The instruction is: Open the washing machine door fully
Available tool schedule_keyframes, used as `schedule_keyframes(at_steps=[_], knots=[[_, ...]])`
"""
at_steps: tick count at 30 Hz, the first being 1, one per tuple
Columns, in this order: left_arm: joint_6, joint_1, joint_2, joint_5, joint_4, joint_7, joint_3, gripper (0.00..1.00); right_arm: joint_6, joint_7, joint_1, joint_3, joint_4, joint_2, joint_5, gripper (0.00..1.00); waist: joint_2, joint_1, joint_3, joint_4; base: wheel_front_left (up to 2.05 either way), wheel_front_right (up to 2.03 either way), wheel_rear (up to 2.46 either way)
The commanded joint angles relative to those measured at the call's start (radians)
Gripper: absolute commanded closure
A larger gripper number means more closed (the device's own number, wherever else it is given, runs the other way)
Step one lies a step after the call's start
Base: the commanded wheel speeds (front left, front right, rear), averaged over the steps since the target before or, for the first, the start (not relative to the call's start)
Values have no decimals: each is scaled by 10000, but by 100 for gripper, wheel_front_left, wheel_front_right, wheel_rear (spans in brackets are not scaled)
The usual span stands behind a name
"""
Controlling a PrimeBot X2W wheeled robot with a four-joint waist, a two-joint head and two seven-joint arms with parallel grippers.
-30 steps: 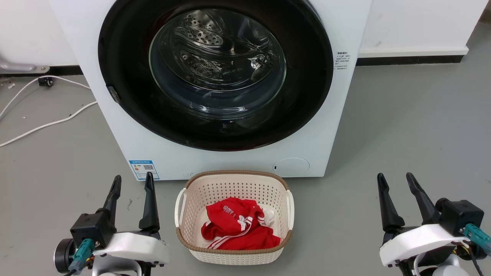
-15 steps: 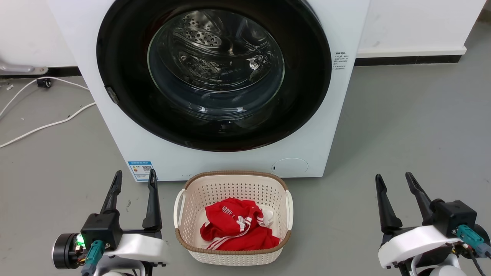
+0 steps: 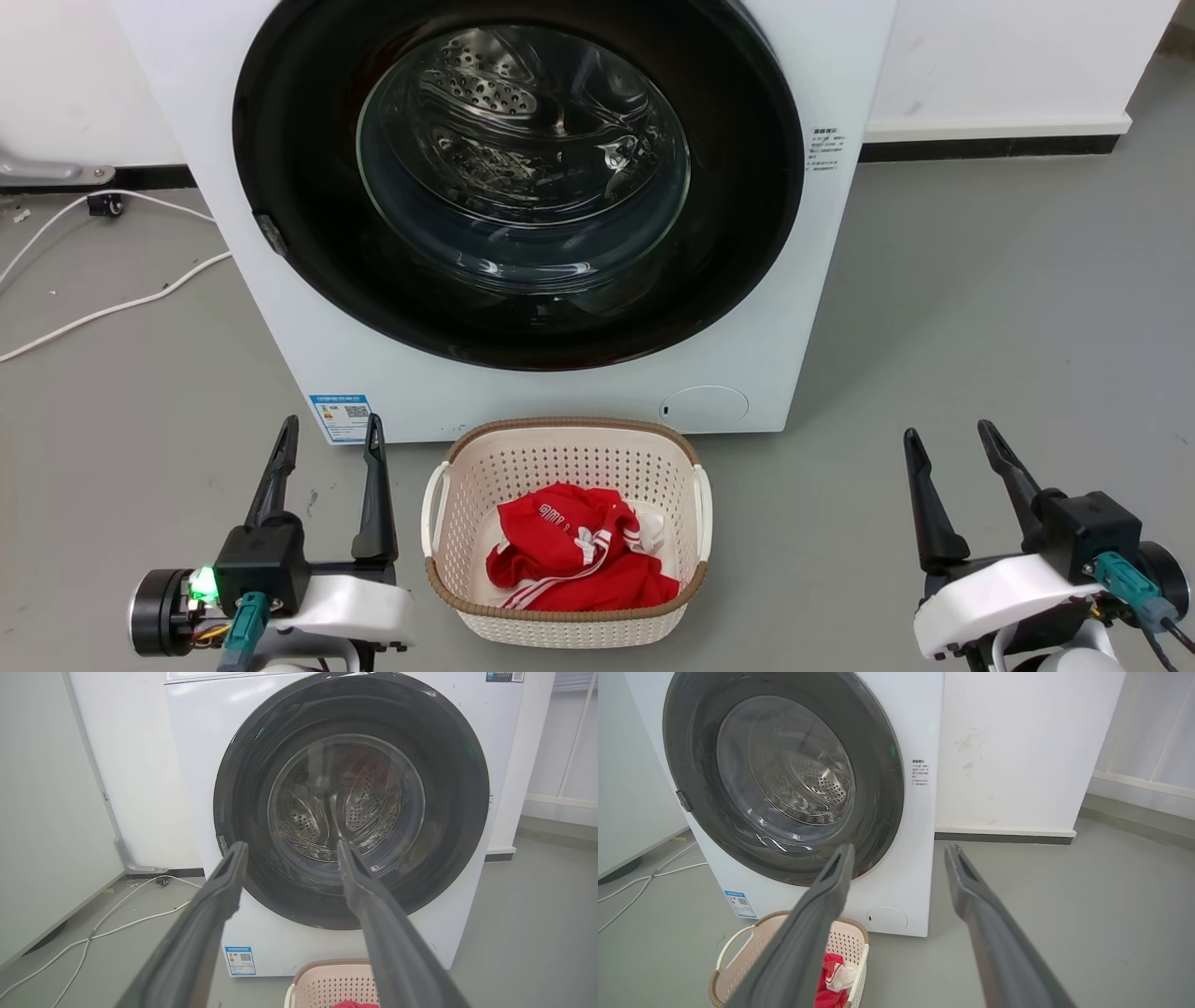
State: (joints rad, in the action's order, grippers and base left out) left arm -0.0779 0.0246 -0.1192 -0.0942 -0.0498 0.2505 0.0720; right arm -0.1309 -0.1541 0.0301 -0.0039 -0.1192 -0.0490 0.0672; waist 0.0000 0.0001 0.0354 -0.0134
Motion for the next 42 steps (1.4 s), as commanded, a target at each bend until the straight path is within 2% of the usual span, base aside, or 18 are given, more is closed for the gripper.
schedule_keyframes(at_steps=[1, 6, 20, 21, 22, 23, 28, 29, 30, 35, 40, 42], knots=[[31, -79, 11, 202, -2, 95, -25, 0, 3, -69, -77, 18, -12, -23, -185, 0, 0, 0, 5, 1, 0, 0, 0], [76, -137, 107, 480, -79, 172, -68, 0, 3, -130, -83, 31, -70, -23, -368, 0, 0, -1, 35, -3, 0, 0, 0], [352, -108, 304, 349, -341, 151, -328, 0, 3, -182, 4, 15, -240, -23, -57, 0, 0, -1, 42, -7, 0, 0, 0], [380, -104, 313, 350, -355, 151, -342, 0, 3, -192, 4, 15, -247, -23, -46, 22, 0, -1, 47, -5, 0, 0, 0], [405, -101, 323, 354, -364, 151, -355, 0, 3, -232, 7, 30, -234, -21, -15, 69, 0, -1, 49, -3, 0, 0, 0], [414, -96, 337, 355, -380, 151, -370, 0, 3, -237, 12, 44, -220, -21, 2, 100, 0, -1, 52, -1, 0, 0, 0], [439, -77, 396, 416, -430, 151, -433, 0, 3, -467, 39, 32, -149, -21, 604, 100, 0, -1, 62, 7, 0, 0, 0], [446, -71, 407, 429, -430, 151, -447, 0, 3, -548, 51, 21, -146, -21, 972, 100, 0, -1, 61, 8, 0, 0, 0], [457, -62, 417, 436, -438, 151, -455, 0, 3, -622, 60, -4, -197, -21, 1811, 100, 0, -1, 61, 11, 0, 0, 0], [479, -64, 455, 463, -462, 151, -541, 0, 3, -1001, 396, 18, -548, -18, 6855, 100, 0, -1, 78, 10, 0, 0, 0], [485, -38, 492, 476, -448, 151, -616, 0, 2, -1101, 848, -225, -797, -20, 10338, 100, 0, -1, 50, 5, 0, 0, 0], [476, -10, 501, 476, -428, 151, -638, 0, 2, -1100, 1198, -440, -950, -21, 11281, 100, 0, -1, 15, 0, 0, 0, 0]])
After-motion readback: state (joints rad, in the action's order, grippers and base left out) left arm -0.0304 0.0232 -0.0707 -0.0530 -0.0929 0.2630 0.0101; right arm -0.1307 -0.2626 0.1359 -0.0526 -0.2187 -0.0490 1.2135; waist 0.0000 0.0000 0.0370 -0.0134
